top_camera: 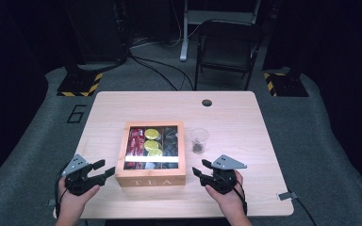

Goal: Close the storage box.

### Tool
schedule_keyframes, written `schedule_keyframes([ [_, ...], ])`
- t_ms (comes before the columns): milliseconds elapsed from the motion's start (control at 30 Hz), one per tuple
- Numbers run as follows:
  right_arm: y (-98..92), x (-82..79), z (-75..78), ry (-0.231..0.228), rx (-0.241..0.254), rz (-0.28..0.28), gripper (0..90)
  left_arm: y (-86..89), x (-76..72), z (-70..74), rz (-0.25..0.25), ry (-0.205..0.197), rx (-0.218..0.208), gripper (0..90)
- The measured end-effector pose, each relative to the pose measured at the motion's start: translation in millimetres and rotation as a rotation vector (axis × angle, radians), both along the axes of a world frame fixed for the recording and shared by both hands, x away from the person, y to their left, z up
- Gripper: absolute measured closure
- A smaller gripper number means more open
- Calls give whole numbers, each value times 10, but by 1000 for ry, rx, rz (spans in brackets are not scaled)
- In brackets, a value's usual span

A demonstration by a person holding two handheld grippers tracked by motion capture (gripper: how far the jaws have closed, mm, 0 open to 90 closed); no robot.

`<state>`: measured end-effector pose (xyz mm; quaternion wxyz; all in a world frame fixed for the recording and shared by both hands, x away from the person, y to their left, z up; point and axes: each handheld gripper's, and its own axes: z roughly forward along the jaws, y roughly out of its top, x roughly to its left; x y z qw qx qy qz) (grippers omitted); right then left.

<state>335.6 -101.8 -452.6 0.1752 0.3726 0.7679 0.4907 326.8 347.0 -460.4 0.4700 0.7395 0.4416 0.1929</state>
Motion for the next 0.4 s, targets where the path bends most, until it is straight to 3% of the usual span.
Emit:
schedule_keyframes([
  [400,-102,-18,-22,16,12,-40,486,52,90,-28,35,-5,3,378],
])
